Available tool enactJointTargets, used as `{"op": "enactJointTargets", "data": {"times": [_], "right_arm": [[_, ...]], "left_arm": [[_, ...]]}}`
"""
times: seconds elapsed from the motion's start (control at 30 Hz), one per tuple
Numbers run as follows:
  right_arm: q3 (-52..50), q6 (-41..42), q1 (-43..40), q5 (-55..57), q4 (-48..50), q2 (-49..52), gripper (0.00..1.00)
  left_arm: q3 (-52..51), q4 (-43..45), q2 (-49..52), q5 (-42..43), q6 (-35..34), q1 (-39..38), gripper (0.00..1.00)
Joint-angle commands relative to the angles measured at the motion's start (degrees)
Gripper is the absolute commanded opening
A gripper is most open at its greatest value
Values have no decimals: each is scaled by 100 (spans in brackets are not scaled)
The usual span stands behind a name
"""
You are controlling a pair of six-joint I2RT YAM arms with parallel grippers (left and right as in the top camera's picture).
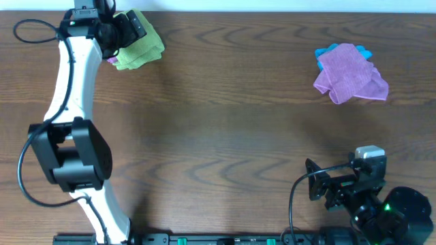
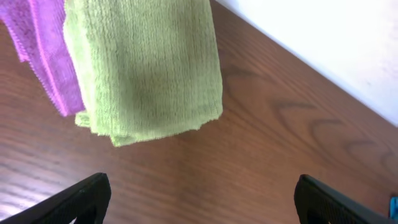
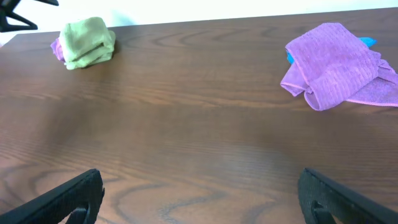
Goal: Fold the cloth
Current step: 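Lower the green square onto the pink cloth at far left with the left gripper, then open the left gripper and lift it off the stacked cloths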
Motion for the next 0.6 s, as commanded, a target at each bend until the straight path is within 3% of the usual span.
{"op": "enactJointTargets", "data": {"times": [0.0, 0.3, 0.57], "right_arm": [[-37, 70, -72, -17, 7, -4, 99], [-37, 70, -72, -17, 7, -4, 99], [-37, 70, -72, -17, 7, -4, 99]], "left_arm": [[76, -175, -256, 22, 155, 2, 96], [79, -400, -704, 487, 138, 2, 95], [74, -2190, -1325, 542, 1178, 46, 95]]}}
